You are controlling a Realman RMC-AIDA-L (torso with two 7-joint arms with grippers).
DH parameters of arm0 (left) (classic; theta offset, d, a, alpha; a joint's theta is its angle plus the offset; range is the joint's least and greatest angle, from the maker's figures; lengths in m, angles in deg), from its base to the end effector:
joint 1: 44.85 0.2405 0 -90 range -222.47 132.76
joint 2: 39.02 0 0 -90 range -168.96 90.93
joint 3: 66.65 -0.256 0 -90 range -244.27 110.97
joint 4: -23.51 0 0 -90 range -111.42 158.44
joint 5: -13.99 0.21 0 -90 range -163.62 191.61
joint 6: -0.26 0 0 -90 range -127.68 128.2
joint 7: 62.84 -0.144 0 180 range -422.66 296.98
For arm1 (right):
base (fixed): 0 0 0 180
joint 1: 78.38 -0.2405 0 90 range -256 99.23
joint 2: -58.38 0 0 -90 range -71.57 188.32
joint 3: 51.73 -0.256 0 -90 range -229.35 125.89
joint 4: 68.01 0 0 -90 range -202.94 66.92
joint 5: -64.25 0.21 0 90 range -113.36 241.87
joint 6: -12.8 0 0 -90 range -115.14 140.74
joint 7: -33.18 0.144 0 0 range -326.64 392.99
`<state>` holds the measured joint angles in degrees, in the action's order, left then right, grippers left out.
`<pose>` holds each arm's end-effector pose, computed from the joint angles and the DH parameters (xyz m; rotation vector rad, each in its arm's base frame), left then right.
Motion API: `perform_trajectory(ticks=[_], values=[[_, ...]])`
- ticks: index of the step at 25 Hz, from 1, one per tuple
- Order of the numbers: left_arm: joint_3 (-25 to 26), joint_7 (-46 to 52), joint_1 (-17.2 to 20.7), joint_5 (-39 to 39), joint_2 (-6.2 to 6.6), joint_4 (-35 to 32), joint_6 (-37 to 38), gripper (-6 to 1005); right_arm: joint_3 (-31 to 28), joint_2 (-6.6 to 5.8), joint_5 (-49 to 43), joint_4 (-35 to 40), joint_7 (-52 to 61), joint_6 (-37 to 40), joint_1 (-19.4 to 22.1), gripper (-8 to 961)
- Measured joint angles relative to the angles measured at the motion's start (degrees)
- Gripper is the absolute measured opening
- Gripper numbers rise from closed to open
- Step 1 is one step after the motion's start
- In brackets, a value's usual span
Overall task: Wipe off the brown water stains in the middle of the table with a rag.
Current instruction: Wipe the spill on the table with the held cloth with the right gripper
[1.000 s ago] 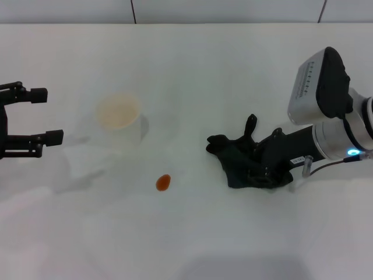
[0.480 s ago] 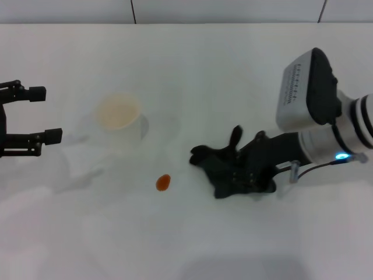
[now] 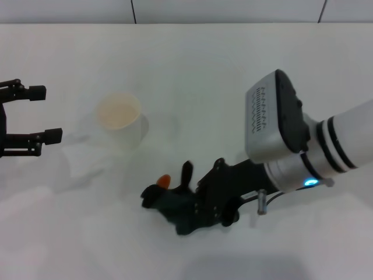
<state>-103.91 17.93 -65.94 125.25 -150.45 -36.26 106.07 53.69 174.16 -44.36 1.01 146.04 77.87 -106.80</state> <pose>-0.2776 0.2965 0.1175 -2.7245 -0.3016 -0.5283 0.1470 0.3028 -0.0943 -3.0974 0.2302 0.0619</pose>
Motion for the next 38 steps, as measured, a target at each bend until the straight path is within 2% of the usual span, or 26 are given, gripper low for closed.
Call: perform_trajectory(ticks=[8,9,16,26,38], values=[[0.0,-0.3,0.0,0.0,-0.23,-0.3,0.0,878,5.8,0.11,3.0,-0.6,-0.3,-4.4,-0.5,90],[0.0,-0.3,0.1,0.0,-0.41,-0.7,0.0,878,7.9,0.13,3.1,-1.0,-0.3,-7.0,-0.8,88],[0.0,-0.3,1.2,0.0,-1.90,-3.9,0.0,878,10.8,0.23,3.1,-3.8,0.1,-14.2,-1.9,88],[0.0,-0.1,1.3,0.0,-2.34,-4.0,0.0,878,12.1,0.26,2.6,-6.4,0.0,-21.7,-2.5,87],[0.1,-0.1,1.5,0.1,-2.91,-3.9,0.0,878,10.5,-0.06,2.4,-9.0,-0.3,-29.0,-2.7,87]])
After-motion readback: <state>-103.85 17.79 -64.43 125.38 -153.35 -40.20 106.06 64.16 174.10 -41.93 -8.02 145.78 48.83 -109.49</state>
